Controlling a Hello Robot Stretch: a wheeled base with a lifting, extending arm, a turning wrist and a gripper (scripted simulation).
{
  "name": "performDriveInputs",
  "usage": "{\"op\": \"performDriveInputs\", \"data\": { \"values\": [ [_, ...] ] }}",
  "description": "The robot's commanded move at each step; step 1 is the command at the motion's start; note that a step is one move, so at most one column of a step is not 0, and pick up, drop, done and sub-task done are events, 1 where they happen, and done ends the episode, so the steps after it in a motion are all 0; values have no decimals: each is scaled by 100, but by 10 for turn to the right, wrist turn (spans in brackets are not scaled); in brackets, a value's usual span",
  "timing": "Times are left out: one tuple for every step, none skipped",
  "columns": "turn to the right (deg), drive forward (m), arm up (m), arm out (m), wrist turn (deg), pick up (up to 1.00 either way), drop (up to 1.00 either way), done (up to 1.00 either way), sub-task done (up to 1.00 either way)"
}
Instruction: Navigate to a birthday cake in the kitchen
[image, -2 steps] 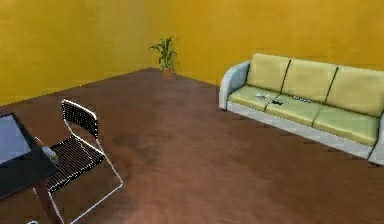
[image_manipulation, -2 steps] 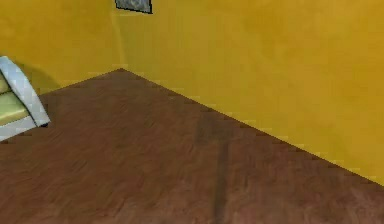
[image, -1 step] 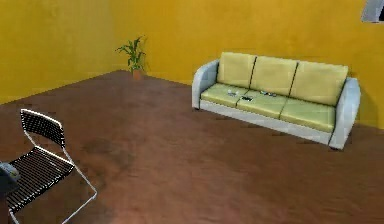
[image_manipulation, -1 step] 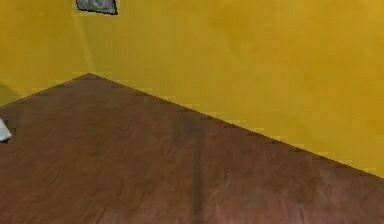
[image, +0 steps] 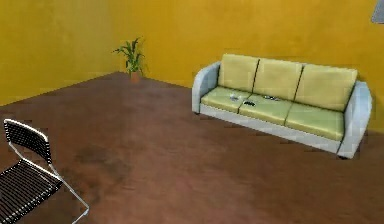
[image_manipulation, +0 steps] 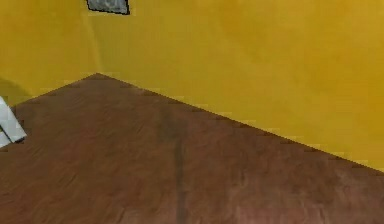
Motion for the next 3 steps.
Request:
{"op": "performDriveInputs", "data": {
  "values": [
    [-90,0,0,0,0,0,0,0,0],
    [0,100,0,0,0,0,0,0,0],
    [-60,0,0,0,0,0,0,0,0]
  ]
}}
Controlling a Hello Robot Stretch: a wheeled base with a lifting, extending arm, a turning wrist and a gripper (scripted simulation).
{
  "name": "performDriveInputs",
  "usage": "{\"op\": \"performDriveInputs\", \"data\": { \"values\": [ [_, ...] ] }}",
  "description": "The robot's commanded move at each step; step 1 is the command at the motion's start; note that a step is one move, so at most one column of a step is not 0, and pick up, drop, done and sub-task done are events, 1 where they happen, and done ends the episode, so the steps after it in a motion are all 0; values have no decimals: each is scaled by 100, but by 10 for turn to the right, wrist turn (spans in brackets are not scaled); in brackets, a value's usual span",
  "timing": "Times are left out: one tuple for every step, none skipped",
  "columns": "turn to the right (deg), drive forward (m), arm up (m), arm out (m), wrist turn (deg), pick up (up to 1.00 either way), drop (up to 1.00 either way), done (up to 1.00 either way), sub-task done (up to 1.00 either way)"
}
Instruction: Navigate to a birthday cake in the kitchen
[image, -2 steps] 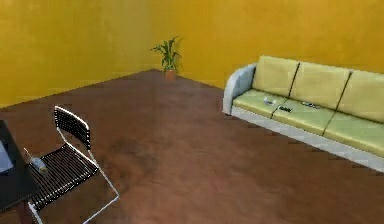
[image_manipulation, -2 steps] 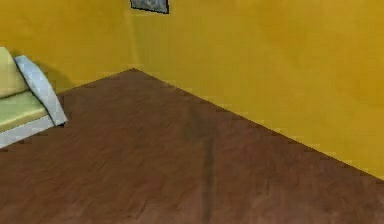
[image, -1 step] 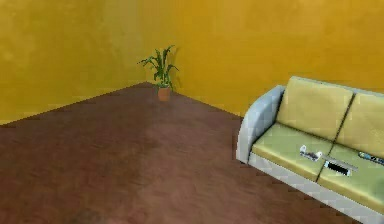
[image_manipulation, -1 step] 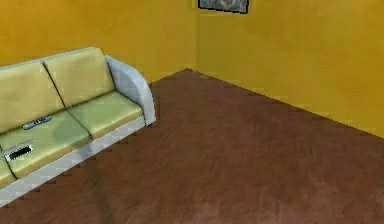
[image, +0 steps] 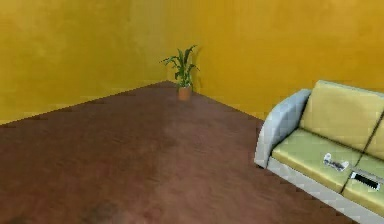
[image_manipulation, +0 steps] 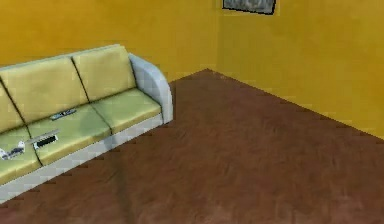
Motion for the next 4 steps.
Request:
{"op": "performDriveInputs", "data": {
  "values": [
    [0,45,0,0,0,0,0,0,0],
    [-390,0,0,0,0,0,0,0,0],
    [0,100,0,0,0,0,0,0,0],
    [-450,0,0,0,0,0,0,0,0]
  ]
}}
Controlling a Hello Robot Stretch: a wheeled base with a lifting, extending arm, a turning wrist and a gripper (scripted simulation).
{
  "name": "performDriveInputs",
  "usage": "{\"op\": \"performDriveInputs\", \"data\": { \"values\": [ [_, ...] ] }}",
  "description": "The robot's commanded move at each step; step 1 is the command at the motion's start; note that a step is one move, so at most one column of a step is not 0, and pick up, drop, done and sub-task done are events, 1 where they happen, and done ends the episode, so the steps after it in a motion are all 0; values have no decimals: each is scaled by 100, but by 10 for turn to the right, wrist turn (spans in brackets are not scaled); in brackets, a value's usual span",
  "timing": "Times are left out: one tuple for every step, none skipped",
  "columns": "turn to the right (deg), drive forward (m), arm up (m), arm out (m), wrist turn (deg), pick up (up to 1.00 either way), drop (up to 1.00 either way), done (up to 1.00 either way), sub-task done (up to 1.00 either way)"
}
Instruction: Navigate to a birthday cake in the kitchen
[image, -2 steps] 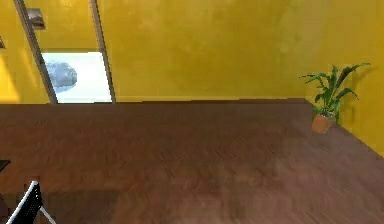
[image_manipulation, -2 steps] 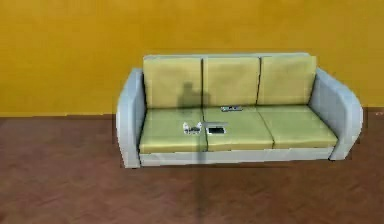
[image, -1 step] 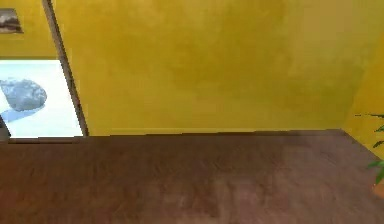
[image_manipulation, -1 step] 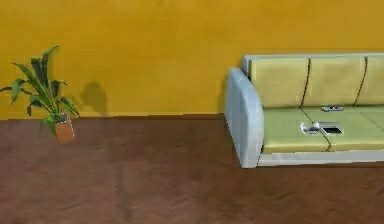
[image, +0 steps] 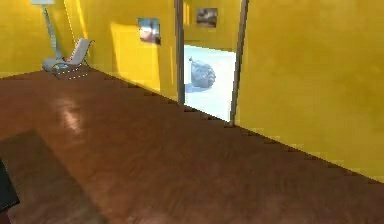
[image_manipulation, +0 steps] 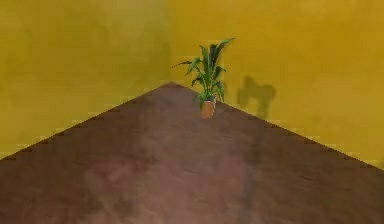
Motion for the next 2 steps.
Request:
{"op": "performDriveInputs", "data": {
  "values": [
    [-420,0,0,0,0,0,0,0,0],
    [-30,0,0,0,0,0,0,0,0]
  ]
}}
